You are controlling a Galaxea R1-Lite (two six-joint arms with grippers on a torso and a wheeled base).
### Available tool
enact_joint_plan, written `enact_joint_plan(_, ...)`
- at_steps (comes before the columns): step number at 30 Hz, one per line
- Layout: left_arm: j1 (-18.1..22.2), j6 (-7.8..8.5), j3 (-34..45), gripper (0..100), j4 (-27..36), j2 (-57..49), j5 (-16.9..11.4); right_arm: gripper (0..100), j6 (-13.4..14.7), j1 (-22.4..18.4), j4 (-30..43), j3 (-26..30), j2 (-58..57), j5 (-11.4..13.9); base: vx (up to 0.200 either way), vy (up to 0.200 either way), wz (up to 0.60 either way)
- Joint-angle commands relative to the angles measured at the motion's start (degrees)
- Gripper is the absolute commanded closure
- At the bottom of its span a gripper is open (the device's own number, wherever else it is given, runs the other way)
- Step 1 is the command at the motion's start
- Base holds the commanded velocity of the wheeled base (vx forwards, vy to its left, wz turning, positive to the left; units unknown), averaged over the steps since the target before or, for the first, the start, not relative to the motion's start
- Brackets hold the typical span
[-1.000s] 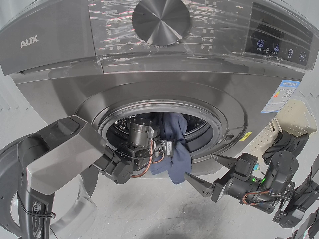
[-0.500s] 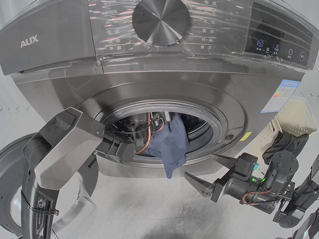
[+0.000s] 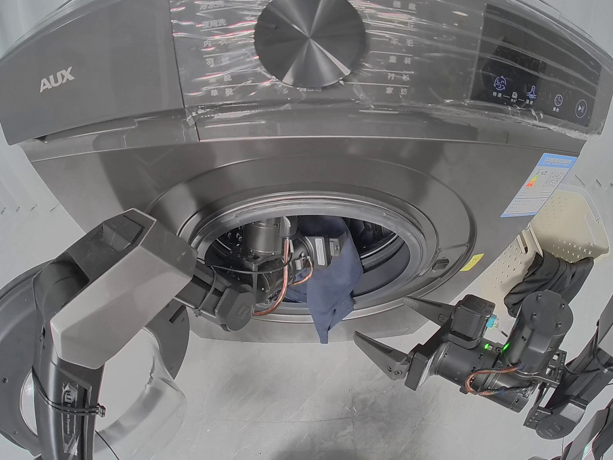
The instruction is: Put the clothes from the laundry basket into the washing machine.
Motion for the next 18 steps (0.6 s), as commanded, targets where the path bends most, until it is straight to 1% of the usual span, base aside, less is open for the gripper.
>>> enact_joint_plan(1, -0.8, 0.53, 7.0, 0, 3.8, -3.5, -1.7, 0, 0.0, 0.0, 0.0, 0.0, 0.1, 0.0, 0.000, 0.000, 0.00)
enact_joint_plan(3, -0.8, 0.53, 7.8, 0, 4.3, -3.1, -1.8, 0, 0.0, 0.0, 0.0, 0.0, 0.1, 0.0, 0.000, 0.000, 0.00)
enact_joint_plan(5, -0.6, 1.15, 7.9, 0, 4.6, -2.8, -1.9, 0, 0.0, 0.0, 0.0, 0.0, 0.1, 0.0, 0.000, 0.000, 0.00)
enact_joint_plan(8, -0.5, 1.59, 7.8, 0, 4.7, -1.9, -2.3, 0, 0.0, 0.0, 0.0, -0.1, 0.0, 0.0, 0.000, 0.000, 0.00)
enact_joint_plan(9, -0.4, 1.59, 7.7, 100, 4.7, -1.6, -2.3, 0, 0.0, 0.0, 0.0, -0.1, 0.0, 0.0, 0.000, 0.000, 0.00)
enact_joint_plan(13, -0.6, 1.59, 7.2, 100, 3.8, -0.1, -3.4, 0, 0.0, 0.1, 0.0, -0.1, 0.1, 0.0, 0.000, 0.000, 0.00)
enact_joint_plan(18, -0.6, 1.41, 6.0, 100, 2.4, 1.3, -3.4, 0, 0.0, 0.0, 0.0, -0.1, 0.1, 0.0, 0.000, 0.000, 0.00)
